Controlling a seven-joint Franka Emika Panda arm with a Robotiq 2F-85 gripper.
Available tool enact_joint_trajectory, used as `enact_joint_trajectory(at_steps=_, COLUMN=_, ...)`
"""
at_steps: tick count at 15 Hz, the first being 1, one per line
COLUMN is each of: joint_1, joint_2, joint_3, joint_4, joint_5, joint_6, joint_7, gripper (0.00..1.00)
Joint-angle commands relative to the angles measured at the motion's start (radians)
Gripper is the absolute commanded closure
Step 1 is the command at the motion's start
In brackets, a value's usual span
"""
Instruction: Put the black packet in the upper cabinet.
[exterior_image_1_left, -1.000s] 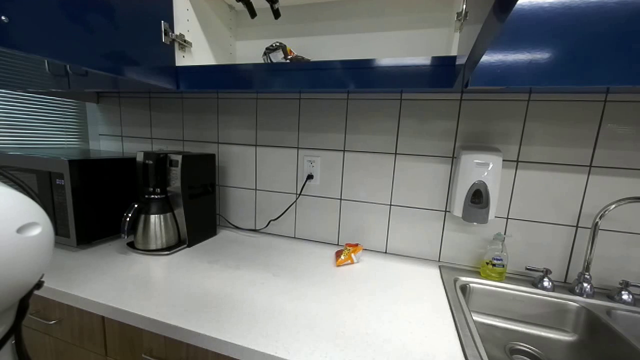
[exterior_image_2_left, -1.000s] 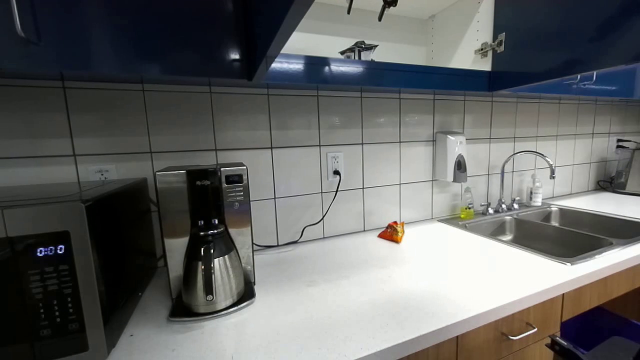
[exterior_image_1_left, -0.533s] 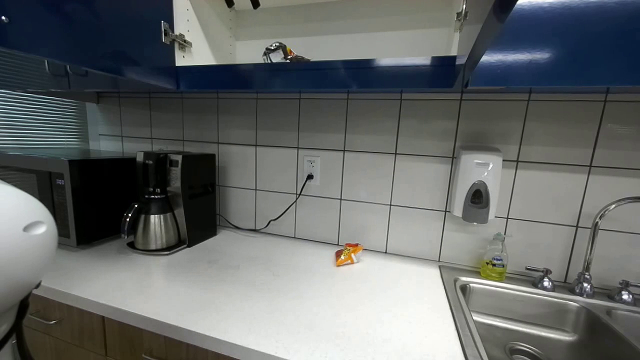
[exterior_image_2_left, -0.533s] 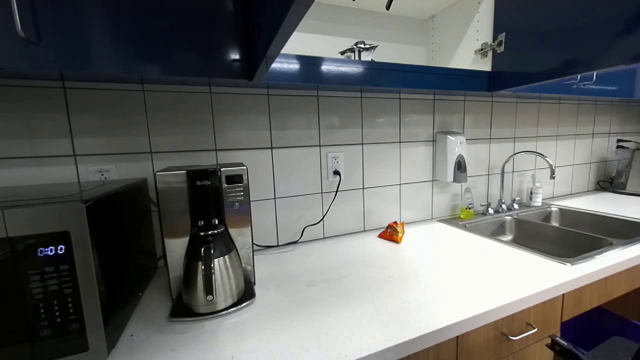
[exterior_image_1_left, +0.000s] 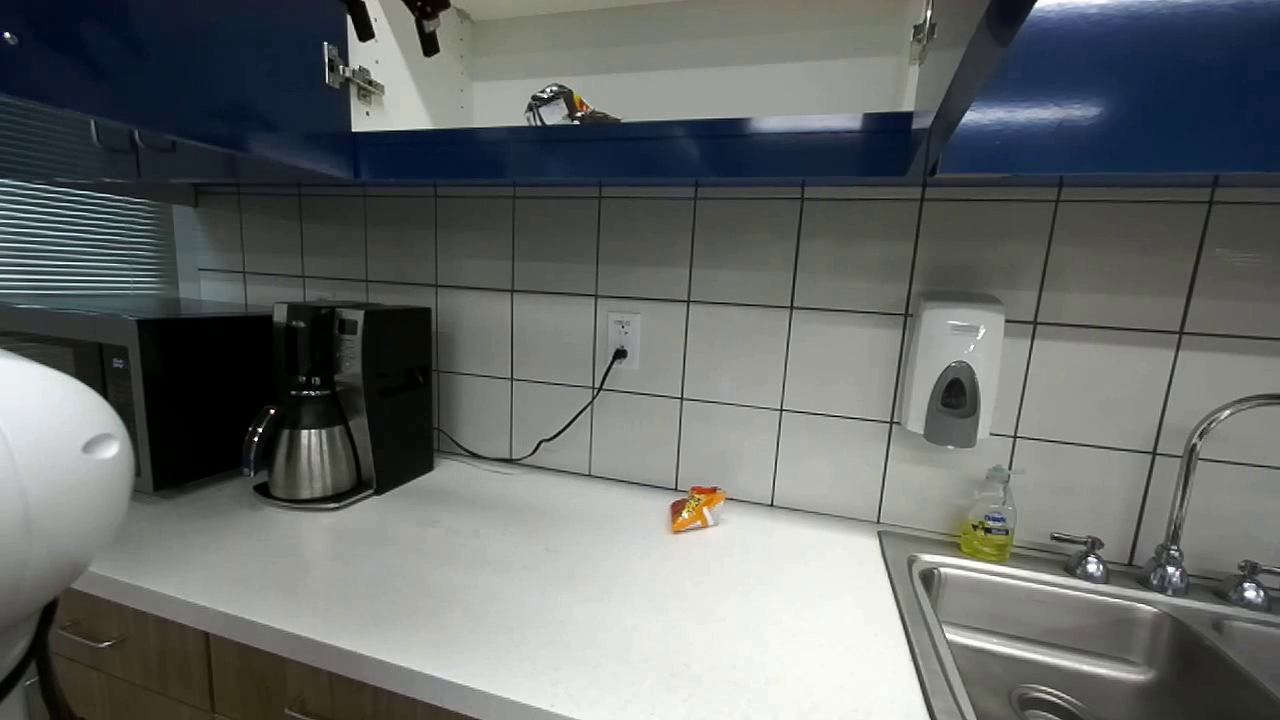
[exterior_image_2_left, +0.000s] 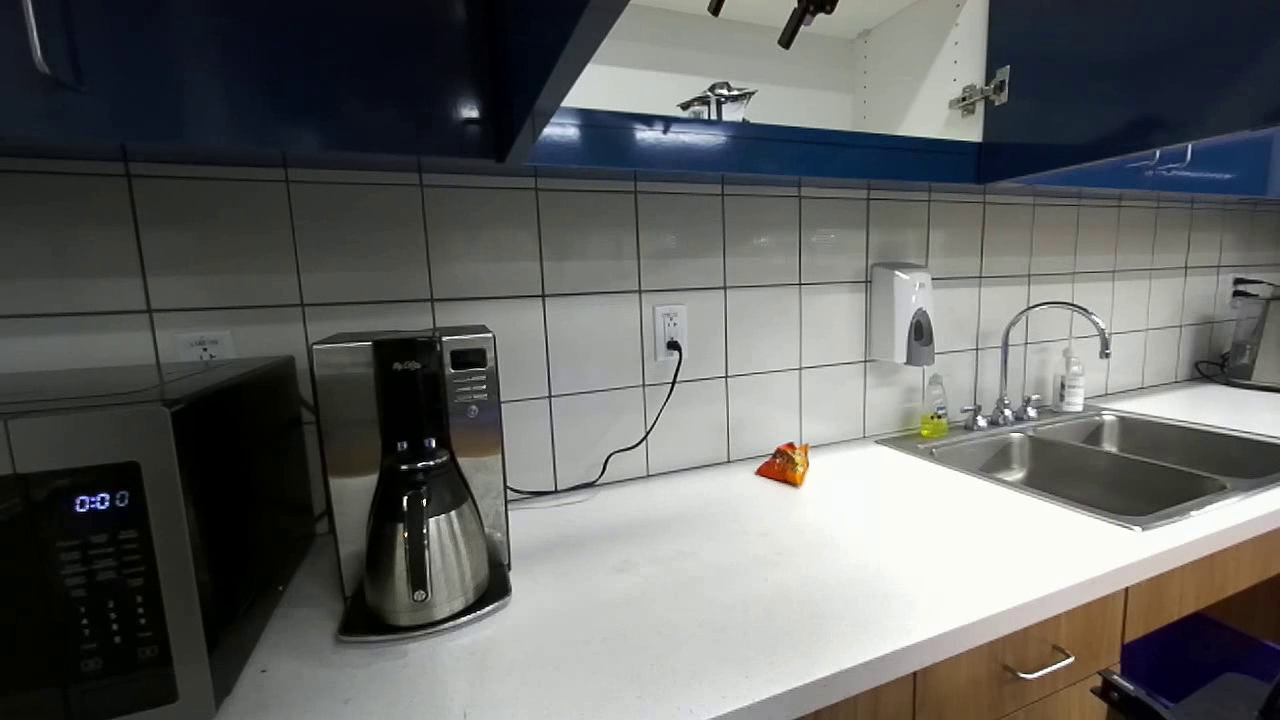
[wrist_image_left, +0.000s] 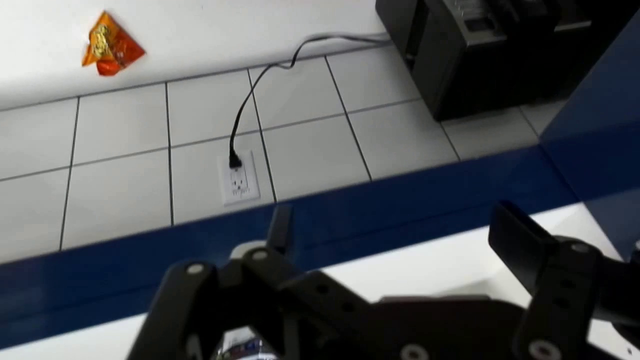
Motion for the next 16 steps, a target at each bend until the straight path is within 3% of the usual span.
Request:
enact_joint_trajectory(at_steps=1, joint_1=0.003, joint_2=-0.085, joint_3=-0.022, joint_4=-0.099, joint_5=0.033, joint_6=-0.122, joint_7=-0.071, gripper=0.00)
enact_joint_trajectory(at_steps=7, joint_1=-0.022, joint_2=-0.148, joint_3=-0.048, joint_4=-0.201, joint_5=0.037, joint_6=-0.243, joint_7=-0.078, gripper=0.00)
enact_joint_trajectory(at_steps=16, joint_1=-0.037, joint_2=-0.166, joint_3=-0.141, joint_4=-0.462, joint_5=0.055, joint_6=-0.176, joint_7=-0.205, gripper=0.00)
